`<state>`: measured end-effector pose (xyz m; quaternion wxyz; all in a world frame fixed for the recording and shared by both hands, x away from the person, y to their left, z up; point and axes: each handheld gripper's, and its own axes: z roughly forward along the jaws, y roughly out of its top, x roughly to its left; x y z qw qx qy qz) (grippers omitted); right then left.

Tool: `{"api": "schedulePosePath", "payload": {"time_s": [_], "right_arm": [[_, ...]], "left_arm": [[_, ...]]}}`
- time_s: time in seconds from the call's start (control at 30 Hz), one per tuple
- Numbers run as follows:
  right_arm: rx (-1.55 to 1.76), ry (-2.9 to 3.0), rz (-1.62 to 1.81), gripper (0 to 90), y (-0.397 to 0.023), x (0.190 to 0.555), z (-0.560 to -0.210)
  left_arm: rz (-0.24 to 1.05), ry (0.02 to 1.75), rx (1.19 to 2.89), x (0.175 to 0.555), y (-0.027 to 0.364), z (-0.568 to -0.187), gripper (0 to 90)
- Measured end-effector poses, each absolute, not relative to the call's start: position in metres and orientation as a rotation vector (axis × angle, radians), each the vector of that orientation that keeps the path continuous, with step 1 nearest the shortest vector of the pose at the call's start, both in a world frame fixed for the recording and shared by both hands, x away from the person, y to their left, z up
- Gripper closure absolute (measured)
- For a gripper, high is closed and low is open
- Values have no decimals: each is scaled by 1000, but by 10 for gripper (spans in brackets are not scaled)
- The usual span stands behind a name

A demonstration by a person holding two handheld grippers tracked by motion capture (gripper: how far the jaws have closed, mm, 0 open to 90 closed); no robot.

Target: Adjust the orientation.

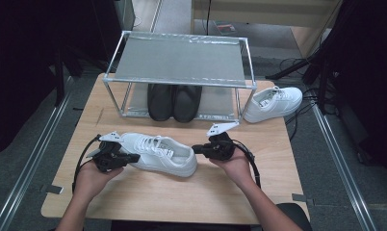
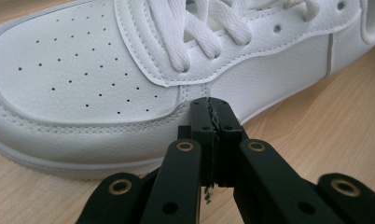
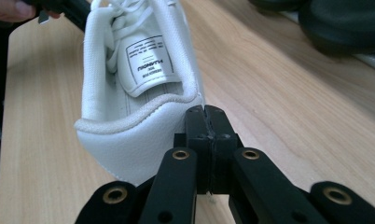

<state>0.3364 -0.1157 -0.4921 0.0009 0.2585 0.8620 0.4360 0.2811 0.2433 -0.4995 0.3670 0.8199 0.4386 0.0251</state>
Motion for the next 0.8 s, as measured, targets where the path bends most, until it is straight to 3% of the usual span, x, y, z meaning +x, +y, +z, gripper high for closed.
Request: {"api": "schedulePosePath", "payload": {"time_s": [0.8], "right_arm": [[714,2763,1385,900,-113,305,-490]], "left_arm": [[33,1095,2118,306,239,-500,897]]}}
